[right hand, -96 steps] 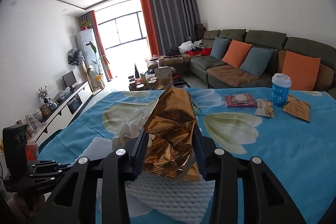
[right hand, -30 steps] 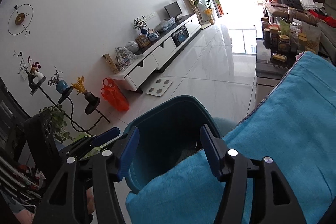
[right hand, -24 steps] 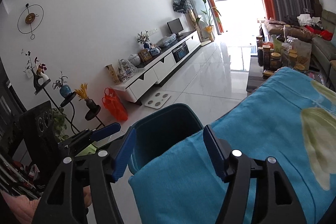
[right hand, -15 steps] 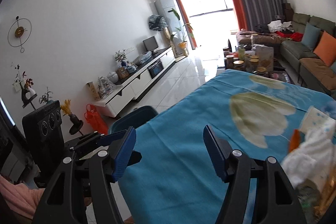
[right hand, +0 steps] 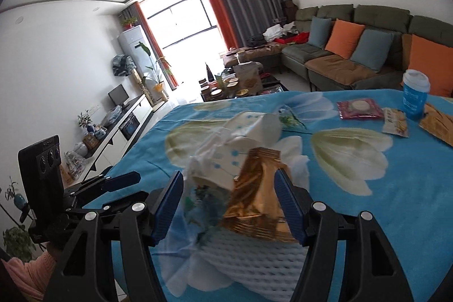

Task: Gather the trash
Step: 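Move both tools back over the trash on the table, then grasp the white tissue with the left tool while the right tool grasps the gold snack packet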

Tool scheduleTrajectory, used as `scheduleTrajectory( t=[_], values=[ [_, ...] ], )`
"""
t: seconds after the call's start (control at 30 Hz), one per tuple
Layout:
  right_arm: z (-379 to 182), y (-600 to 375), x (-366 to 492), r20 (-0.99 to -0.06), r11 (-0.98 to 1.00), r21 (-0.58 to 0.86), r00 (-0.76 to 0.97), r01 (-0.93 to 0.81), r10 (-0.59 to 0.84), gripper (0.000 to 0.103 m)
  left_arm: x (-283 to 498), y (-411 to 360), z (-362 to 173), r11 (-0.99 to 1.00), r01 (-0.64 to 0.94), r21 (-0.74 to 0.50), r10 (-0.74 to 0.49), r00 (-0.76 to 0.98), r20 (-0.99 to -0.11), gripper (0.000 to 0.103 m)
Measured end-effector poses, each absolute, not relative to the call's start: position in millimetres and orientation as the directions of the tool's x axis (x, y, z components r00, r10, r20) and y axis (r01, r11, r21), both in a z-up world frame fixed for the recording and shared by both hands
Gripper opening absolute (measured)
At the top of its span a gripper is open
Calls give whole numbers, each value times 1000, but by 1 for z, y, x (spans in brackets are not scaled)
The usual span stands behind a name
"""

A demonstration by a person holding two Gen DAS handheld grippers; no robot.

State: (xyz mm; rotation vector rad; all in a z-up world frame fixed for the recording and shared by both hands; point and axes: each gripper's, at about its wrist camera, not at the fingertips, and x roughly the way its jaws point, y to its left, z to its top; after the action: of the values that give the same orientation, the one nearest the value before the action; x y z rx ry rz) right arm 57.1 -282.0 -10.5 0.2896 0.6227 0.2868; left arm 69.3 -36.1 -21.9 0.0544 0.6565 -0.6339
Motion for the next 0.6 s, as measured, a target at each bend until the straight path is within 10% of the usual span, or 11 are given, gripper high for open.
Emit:
scheduleTrajectory(
  t=[0.33,0.6],
  values=[
    [-45,-291,78,-579,898,420,724,-131,376,64,106,-71,-31,794,583,-174,-530,523,-667,49],
    [-57,-296,83,-588,879,457,697,-133,411,53,115,-82,-50,788,582,-202,-522,456,-721,5]
  ],
)
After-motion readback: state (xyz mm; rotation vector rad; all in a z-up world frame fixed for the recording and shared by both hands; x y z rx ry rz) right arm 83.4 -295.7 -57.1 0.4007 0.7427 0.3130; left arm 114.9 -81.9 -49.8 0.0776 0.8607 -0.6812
